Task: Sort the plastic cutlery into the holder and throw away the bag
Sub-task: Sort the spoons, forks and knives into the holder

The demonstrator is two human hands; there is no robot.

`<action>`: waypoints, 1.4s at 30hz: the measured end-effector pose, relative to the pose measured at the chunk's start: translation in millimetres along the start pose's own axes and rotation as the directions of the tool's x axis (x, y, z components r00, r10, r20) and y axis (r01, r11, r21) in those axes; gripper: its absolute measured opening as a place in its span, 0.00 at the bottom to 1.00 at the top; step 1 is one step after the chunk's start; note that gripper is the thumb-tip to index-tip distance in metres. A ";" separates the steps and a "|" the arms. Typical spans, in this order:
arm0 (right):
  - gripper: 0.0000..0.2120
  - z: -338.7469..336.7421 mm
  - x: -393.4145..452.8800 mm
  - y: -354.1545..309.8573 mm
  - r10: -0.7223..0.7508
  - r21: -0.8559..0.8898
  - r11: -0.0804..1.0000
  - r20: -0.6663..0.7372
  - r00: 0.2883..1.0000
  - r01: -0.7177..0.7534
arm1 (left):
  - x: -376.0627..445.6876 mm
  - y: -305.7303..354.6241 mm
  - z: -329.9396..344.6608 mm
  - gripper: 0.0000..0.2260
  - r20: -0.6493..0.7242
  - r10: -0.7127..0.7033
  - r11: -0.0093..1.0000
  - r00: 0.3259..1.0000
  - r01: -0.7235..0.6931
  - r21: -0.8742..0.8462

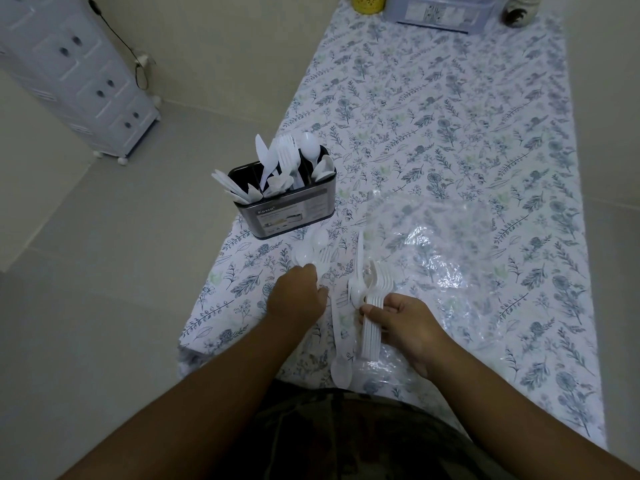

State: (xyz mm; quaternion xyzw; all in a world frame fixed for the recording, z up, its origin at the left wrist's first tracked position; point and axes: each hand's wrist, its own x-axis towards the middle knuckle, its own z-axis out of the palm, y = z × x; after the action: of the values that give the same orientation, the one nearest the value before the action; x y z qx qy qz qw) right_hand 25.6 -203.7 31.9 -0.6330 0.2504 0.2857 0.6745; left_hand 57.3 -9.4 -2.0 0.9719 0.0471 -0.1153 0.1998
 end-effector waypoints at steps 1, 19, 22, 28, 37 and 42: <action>0.05 0.4 0.2 0.3 0.000 0.001 1.000 0.000 1.000 0.000 | 0.3 0.0 -1.2 0.11 -0.002 -0.006 1.000 1.000 0.006 -0.009; 0.16 3.7 1.6 -10.3 -0.078 -0.046 0.996 0.001 0.997 0.078 | -36.0 39.9 -2.2 0.11 0.010 0.028 0.759 1.000 -0.015 -0.650; 0.21 2.4 7.3 -4.6 -0.090 -0.107 0.991 -0.026 0.996 0.086 | -36.3 38.9 0.9 0.10 0.116 -0.021 0.635 0.993 0.103 -0.766; 0.24 2.6 12.2 -0.9 -0.234 -0.407 0.891 -0.032 0.972 0.201 | -37.4 42.1 -1.5 0.07 0.164 -0.075 0.535 0.984 0.179 -0.825; 0.13 3.7 7.0 -8.2 -0.091 -0.150 0.983 0.092 0.992 0.104 | -33.7 39.9 0.5 0.14 0.090 -0.107 0.650 0.990 0.138 -0.748; 0.11 0.4 11.4 -1.8 -0.147 -0.184 0.969 0.102 0.984 0.164 | -34.2 42.2 -7.1 0.16 0.033 -0.090 0.719 0.995 0.087 -0.690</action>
State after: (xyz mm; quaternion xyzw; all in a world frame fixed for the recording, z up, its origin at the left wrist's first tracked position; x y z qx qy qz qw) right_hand 34.9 -202.6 25.2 -0.6994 0.1415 0.2821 0.6412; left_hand 31.4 -46.8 28.6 0.8245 0.1333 -0.0973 0.5412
